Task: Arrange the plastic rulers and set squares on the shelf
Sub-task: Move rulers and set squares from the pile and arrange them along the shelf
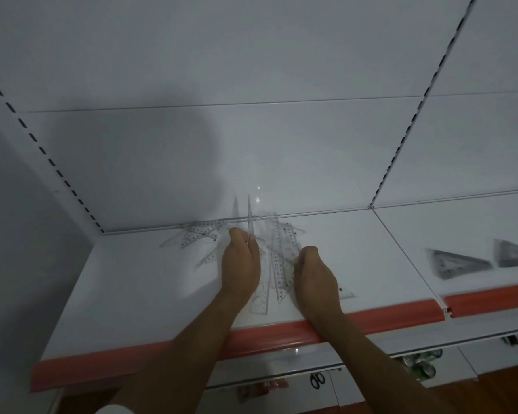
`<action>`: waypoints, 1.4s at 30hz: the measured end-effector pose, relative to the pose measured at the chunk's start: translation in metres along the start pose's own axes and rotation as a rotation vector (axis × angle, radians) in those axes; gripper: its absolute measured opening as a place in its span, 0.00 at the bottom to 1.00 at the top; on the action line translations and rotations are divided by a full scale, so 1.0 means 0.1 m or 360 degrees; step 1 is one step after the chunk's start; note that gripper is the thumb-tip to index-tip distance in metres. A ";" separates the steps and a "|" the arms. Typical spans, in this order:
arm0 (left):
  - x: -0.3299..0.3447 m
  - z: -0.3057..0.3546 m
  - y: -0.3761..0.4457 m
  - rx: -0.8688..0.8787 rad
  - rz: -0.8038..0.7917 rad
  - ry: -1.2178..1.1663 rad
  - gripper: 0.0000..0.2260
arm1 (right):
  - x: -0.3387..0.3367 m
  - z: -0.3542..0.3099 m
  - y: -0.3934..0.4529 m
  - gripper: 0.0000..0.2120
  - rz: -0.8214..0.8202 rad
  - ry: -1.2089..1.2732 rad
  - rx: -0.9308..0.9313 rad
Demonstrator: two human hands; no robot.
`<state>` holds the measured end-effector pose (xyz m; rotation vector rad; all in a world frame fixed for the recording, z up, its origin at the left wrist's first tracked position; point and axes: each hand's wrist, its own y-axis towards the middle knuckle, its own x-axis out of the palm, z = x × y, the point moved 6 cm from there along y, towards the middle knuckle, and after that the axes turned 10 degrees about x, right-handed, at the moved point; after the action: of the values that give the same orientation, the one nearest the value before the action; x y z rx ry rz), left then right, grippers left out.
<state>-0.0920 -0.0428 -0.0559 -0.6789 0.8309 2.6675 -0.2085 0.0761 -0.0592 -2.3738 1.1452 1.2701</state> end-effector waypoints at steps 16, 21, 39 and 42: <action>0.08 0.23 0.09 0.0264 -0.0169 -0.0040 0.02 | -0.14 -0.01 0.01 0.17 0.0037 0.0331 -0.0060; 0.16 0.69 0.29 0.0412 -0.0220 -0.0208 0.11 | -0.45 -0.05 0.07 0.25 0.0198 0.0313 0.0014; 1.86 3.06 -1.44 0.0795 -0.1257 -0.0893 0.13 | -2.76 2.02 -1.50 0.24 0.0917 -0.0156 0.0820; 2.13 3.61 -1.93 0.0842 -0.1355 -0.0967 0.11 | -3.23 2.46 -1.90 0.24 0.1007 -0.0169 0.0948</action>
<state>-0.3287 0.3471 0.0089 -0.0305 0.7723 1.6283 -0.3270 0.5026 0.0132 -1.5450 1.9890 0.9778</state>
